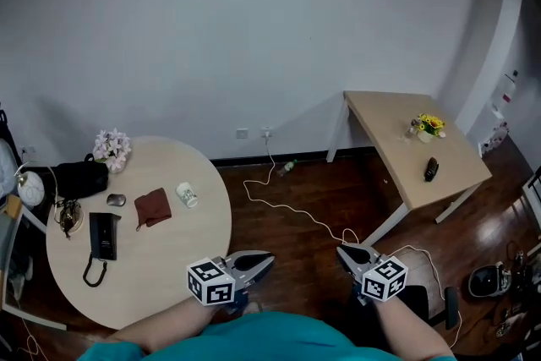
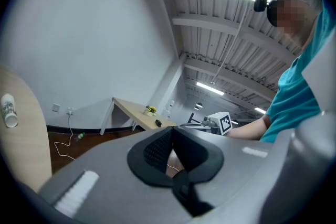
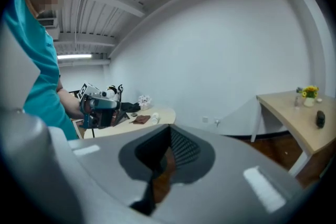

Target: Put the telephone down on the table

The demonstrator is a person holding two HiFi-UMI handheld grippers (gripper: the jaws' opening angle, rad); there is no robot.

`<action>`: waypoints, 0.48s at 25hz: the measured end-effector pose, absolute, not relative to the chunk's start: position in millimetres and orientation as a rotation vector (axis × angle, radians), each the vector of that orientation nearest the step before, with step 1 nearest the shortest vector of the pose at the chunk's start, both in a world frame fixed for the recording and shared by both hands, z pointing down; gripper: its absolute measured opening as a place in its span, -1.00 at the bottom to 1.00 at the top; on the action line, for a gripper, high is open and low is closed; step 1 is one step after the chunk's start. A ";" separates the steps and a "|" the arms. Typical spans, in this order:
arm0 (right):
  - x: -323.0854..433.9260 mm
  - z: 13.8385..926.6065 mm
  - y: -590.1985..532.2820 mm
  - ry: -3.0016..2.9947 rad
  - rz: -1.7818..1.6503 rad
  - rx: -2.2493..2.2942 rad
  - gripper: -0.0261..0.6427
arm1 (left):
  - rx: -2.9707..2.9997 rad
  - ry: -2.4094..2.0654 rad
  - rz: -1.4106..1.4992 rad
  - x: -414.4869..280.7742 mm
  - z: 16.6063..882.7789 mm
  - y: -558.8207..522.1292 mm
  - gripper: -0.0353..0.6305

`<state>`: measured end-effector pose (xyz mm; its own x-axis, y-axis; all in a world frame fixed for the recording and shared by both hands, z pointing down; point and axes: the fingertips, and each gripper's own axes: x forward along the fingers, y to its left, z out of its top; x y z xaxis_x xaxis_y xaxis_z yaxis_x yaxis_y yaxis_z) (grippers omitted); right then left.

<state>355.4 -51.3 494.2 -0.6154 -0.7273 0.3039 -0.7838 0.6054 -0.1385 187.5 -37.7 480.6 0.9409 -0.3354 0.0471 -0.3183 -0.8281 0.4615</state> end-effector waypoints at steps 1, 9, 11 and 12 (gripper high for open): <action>356.4 493.1 -66.9 -2.614 0.386 1.255 -0.91 | 2.605 -0.466 -0.050 186.7 484.2 -53.6 -0.88; 370.2 479.3 -188.8 -2.612 0.389 1.304 -0.91 | 2.596 -0.483 -0.006 178.9 486.2 -175.2 -0.88; 373.8 483.6 -214.1 -2.617 0.387 1.281 -0.91 | 2.580 -0.520 -0.022 177.3 486.3 -199.4 -0.88; 376.0 486.4 -227.3 -2.621 0.381 1.263 -0.91 | 2.575 -0.540 -0.024 177.9 487.4 -210.6 -0.88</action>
